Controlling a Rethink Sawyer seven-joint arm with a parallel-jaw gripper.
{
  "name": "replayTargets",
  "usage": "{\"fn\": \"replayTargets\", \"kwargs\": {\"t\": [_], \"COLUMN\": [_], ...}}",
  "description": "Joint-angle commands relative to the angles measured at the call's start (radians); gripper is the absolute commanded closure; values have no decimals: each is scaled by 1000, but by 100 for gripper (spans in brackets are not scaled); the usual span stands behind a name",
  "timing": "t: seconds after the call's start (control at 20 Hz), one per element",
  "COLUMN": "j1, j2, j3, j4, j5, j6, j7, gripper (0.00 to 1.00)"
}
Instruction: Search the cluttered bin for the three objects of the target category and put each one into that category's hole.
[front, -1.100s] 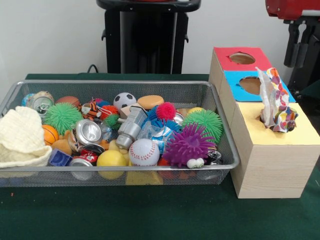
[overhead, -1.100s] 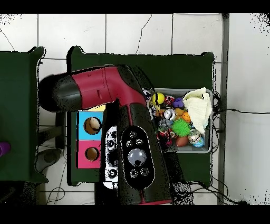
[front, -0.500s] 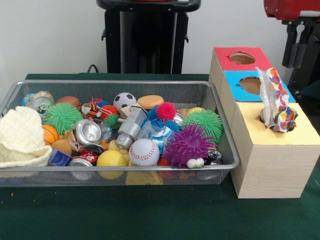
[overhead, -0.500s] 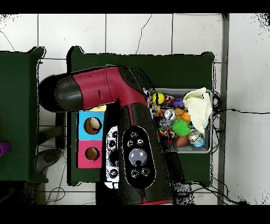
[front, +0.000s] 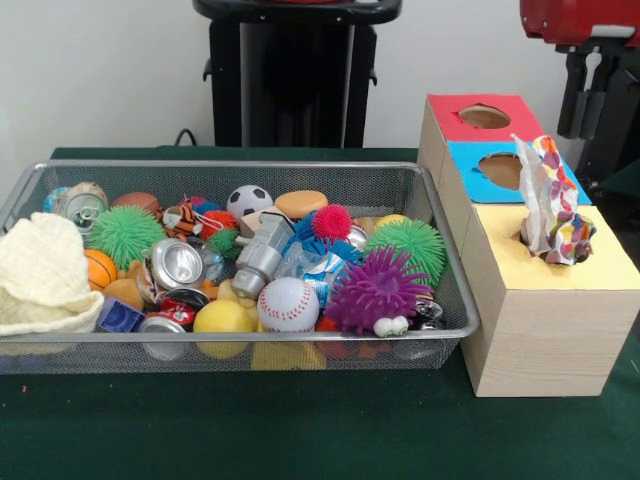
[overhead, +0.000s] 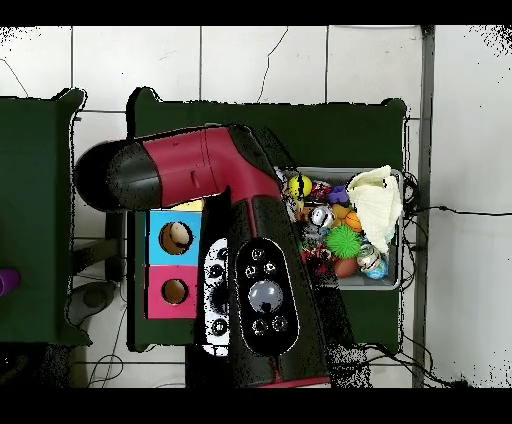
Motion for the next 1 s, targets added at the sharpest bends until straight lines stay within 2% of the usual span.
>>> {"fn": "replayTargets", "kwargs": {"t": [0.05, 1.0], "j1": [-30, -35], "j2": [55, 53], "j3": [-12, -11], "j4": [108, 121], "j5": [7, 16], "j6": [-44, -62], "j7": [113, 116], "gripper": [100, 100]}}
